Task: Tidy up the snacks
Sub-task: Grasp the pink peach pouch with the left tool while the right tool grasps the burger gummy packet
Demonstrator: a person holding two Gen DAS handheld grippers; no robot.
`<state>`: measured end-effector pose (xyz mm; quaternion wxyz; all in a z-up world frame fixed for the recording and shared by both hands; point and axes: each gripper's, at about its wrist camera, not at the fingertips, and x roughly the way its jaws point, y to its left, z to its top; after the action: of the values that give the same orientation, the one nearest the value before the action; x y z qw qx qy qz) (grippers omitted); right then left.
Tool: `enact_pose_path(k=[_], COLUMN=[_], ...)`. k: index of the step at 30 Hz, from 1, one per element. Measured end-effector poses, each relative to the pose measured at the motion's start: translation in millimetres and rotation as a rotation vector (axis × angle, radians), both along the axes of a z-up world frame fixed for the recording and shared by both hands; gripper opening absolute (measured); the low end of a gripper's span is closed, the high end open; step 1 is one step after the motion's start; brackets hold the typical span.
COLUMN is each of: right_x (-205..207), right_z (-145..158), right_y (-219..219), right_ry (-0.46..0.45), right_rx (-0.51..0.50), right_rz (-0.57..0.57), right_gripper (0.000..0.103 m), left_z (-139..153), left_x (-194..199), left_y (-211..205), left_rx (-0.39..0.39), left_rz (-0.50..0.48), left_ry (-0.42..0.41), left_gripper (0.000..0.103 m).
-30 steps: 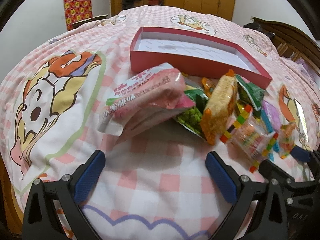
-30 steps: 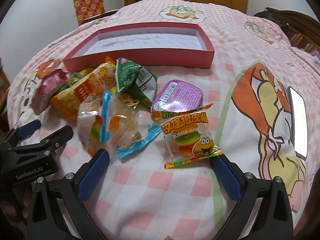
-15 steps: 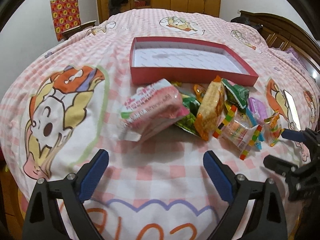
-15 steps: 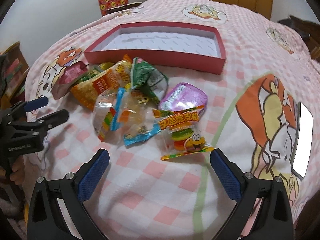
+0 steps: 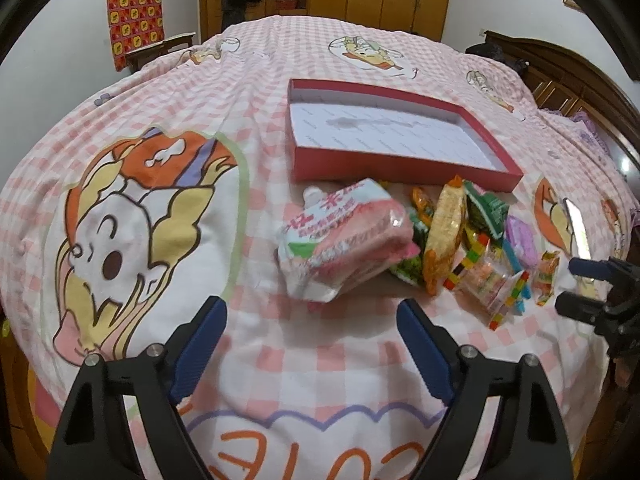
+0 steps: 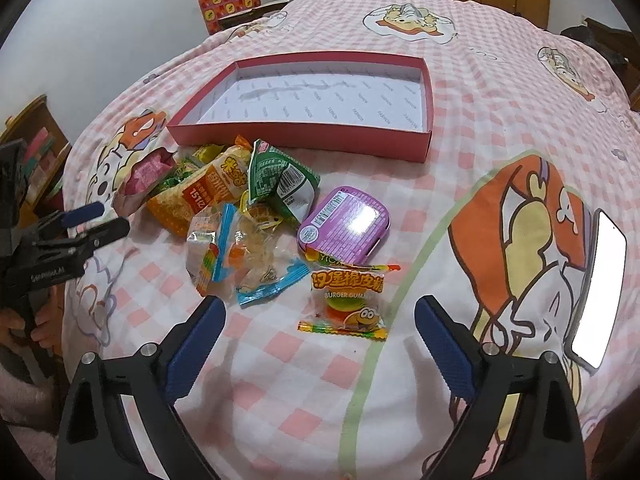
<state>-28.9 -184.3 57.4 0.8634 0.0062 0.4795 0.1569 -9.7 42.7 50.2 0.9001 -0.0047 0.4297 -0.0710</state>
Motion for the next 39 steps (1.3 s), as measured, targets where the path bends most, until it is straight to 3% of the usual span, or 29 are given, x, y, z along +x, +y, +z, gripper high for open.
enact_pose_path(k=[7, 18, 30, 33, 35, 36, 37, 39], right_x=[3, 15, 23, 25, 25, 26, 27, 29], right_z=[0, 6, -13, -15, -16, -17, -18, -19], right_y=[4, -2, -1, -1, -1, -2, -1, 1], right_ry=[0.010, 0.043, 0.116, 0.121, 0.127, 0.133, 0.142, 0.155], right_rx=[-0.028, 0.008, 0.038, 0.037, 0.039, 0.041, 0.043, 0.039], right_rz=[0.018, 0.007, -0.006, -0.006, -0.004, -0.002, 0.001, 0.009], right_gripper=[0.095, 0.088, 0.065, 0.054, 0.044, 0.042, 0.039, 0.038], left_z=[8, 5, -2, -1, -1, 0, 0, 2], left_x=[16, 42, 53, 53, 52, 51, 50, 48], left_y=[-4, -9, -6, -6, -7, -8, -8, -9], left_rx=[-0.040, -0.058, -0.119, -0.121, -0.118, -0.111, -0.102, -0.079], left_rz=[-0.011, 0.012, 0.028, 0.026, 0.017, 0.010, 0.007, -0.003], left_ry=[0.003, 0.016, 0.018, 0.015, 0.011, 0.009, 0.007, 0.008], left_gripper=[0.090, 0.088, 0.081, 0.079, 0.075, 0.072, 0.060, 0.057])
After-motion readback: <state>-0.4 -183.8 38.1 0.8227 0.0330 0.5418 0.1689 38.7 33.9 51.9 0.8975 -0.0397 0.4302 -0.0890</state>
